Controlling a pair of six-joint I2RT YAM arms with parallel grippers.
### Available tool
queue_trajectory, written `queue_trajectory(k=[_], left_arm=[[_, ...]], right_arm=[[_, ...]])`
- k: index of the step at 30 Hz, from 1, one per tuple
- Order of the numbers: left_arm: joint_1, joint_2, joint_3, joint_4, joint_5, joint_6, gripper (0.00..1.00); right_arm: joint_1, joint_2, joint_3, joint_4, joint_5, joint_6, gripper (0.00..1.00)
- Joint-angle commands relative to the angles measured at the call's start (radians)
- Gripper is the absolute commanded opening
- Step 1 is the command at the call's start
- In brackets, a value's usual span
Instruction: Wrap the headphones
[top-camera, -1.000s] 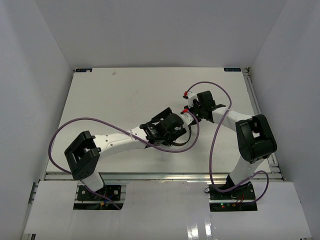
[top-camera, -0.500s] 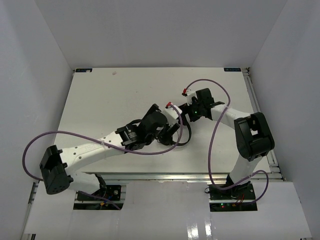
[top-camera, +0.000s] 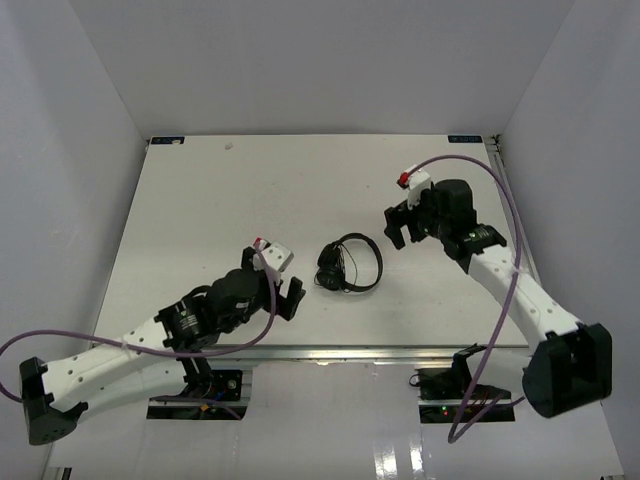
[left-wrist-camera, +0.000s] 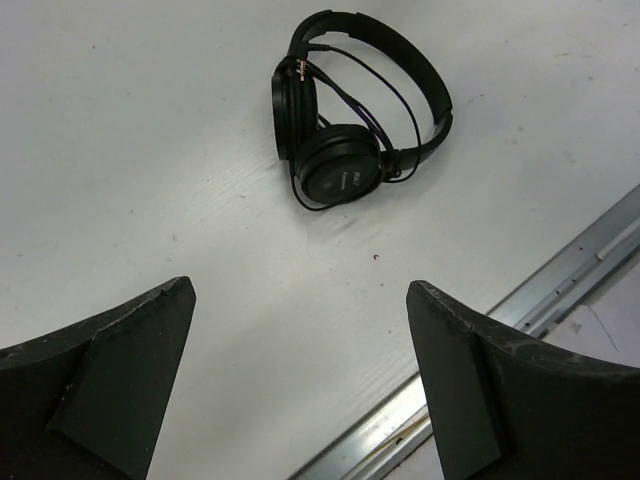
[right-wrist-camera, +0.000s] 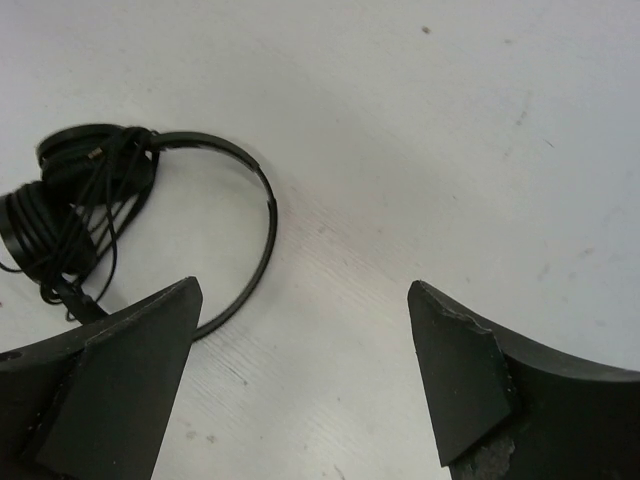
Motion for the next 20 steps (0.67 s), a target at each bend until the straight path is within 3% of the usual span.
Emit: queue_trajectory(k=[1, 6, 13, 20], left_arm=[[0.001, -0.187, -0.06, 0.014, 0.037, -0.078, 0.98], [0.001, -0.278, -0.103, 0.056, 0.054, -0.086, 0.98], [0.0, -0.22, -0.083, 0.038, 0.125, -0.095, 0.98], [-0.007, -0.226, -0.084, 0.034, 0.108, -0.095, 0.98]], right_arm=[[0.0, -0.213, -0.126, -0.082, 0.191, -0.035, 0.9], [-0.025, -0.382, -0.17, -0.16, 0.234, -0.03, 0.9], [-0.104, -0.428, -0.165, -0.21, 0.212, -0.016, 0.9], [-0.12, -0.408, -0.136, -0.207, 0.215, -0.03, 0.9]])
